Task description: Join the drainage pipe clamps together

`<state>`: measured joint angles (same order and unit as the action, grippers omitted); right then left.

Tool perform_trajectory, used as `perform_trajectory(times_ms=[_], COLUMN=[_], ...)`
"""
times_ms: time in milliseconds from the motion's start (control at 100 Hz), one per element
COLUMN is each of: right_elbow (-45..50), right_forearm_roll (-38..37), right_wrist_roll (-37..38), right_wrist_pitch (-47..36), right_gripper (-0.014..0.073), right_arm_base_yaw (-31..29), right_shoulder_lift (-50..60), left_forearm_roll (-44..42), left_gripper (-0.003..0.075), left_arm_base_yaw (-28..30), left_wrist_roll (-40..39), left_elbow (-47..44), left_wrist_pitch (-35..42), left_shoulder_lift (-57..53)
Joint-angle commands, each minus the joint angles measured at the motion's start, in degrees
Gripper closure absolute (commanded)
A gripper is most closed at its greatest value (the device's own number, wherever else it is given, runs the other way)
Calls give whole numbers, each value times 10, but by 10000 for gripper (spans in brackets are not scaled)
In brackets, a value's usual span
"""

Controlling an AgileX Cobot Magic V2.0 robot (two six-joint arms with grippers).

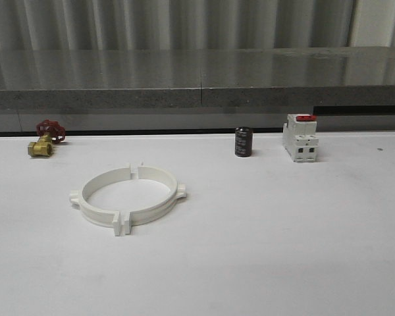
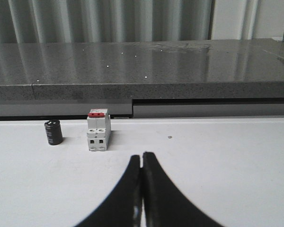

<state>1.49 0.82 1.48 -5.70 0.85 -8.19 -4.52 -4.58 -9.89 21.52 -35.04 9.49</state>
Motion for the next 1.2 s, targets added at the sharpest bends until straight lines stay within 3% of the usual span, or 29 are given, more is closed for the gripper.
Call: perform_trajectory(times_ms=[0,160,1080,1190], right_elbow=[-9,-9,-9,-9], right_forearm_roll=[2,1,1,1], right_wrist_roll=[-7,-7,-7,-7], right_wrist_pitch=[-2,61,60,60], right_gripper=[660,660,660,660], right_arm_base_yaw=[-11,-13,-14,-14], right_shoulder_lift=[32,103,95,95], left_forearm_roll=[3,3,3,-5], left_gripper=[741,741,741,741], left_arm_base_yaw=[1,1,1,1], left_wrist_roll=[-2,-2,-2,-2], left_elbow=[16,16,15,-20], left_wrist_pitch=[46,46,46,89], left_shoulder_lift=[6,6,6,-6])
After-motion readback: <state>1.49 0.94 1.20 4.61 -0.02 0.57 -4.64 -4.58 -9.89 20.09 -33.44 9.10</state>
